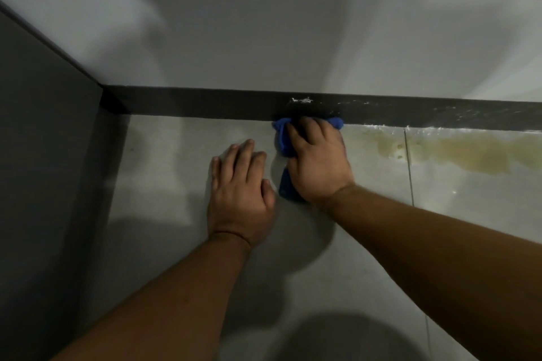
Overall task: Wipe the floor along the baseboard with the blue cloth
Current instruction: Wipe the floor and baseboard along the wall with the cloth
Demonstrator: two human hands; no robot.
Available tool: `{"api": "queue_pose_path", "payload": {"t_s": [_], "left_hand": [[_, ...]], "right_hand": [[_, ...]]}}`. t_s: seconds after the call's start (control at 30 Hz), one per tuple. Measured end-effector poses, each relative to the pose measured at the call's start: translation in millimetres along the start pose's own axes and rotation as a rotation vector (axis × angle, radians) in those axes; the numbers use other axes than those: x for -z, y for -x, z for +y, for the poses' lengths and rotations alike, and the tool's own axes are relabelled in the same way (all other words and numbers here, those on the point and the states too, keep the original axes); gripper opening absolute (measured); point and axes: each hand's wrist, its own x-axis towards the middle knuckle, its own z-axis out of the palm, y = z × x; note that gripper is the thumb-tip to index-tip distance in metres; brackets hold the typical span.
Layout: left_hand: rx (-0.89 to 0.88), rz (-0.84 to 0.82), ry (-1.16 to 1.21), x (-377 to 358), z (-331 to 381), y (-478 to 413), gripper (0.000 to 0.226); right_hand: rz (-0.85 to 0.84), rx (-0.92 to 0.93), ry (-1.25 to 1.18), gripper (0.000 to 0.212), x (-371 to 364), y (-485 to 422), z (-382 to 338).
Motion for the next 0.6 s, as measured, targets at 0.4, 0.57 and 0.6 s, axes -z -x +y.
{"api": "queue_pose_path", "payload": {"t_s": [0.4,0.57,0.6], "left_hand": [[-0.012,-0.097,0.000,6.4,1.3,-2.5,0.057],[0.002,-0.108,-0.011,7.0,4.4,-3.0,0.056],[0.003,-0.113,-0.016,6.3,4.2,-3.0,0.056]], "right_hand": [[-0.107,-0.022,-0.024,0.064,8.8,32.7,55.6],[-0.177,0.017,-0.051,0.065,15.0,78.0,79.0],[-0.184,0.000,-0.039,0.066,16.4,87.1,88.4]]}}
